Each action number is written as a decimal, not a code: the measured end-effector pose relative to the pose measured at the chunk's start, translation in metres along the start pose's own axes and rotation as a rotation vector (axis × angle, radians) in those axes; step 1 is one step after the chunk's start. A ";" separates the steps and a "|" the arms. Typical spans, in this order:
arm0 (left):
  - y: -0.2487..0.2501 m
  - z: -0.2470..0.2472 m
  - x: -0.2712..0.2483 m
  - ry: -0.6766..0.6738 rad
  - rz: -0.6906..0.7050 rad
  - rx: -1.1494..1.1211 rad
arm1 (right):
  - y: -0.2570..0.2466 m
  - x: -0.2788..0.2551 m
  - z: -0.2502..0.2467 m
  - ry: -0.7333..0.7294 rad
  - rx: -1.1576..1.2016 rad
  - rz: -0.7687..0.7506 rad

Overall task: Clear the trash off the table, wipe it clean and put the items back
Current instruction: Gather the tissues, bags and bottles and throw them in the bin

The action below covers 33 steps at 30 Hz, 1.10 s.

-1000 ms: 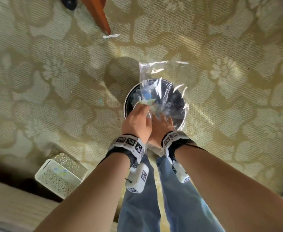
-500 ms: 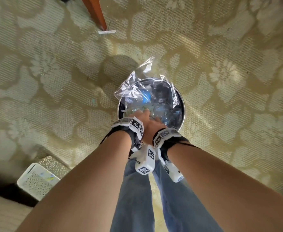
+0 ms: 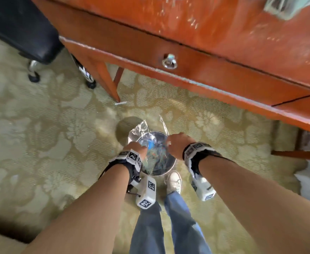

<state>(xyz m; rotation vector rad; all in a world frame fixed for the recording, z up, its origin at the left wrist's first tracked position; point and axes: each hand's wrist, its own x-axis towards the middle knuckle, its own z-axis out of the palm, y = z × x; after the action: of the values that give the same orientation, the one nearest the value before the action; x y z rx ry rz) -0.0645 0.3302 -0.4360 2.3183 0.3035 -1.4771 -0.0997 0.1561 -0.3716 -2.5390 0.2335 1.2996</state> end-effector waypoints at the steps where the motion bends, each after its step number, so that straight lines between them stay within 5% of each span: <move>1: 0.015 -0.015 -0.028 0.018 0.049 0.030 | 0.002 -0.020 -0.021 0.039 0.055 0.017; 5: 0.097 -0.078 -0.156 0.090 0.239 0.295 | 0.008 -0.114 -0.110 0.196 0.214 0.077; 9: 0.182 -0.132 -0.264 0.250 0.458 0.207 | 0.017 -0.216 -0.208 0.393 0.217 0.130; 15: 0.277 -0.167 -0.380 0.295 0.694 0.148 | 0.063 -0.330 -0.297 0.696 0.365 0.278; 23: 0.332 -0.137 -0.396 0.416 0.780 0.513 | 0.157 -0.352 -0.299 0.603 0.273 0.465; 33: 0.445 -0.117 -0.315 0.500 0.659 0.404 | 0.273 -0.234 -0.358 0.512 0.226 0.292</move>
<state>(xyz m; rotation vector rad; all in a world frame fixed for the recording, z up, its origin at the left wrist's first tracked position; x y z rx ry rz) 0.0643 -0.0177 -0.0203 2.6898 -0.6405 -0.6707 -0.0338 -0.2129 -0.0294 -2.6541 0.8298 0.6265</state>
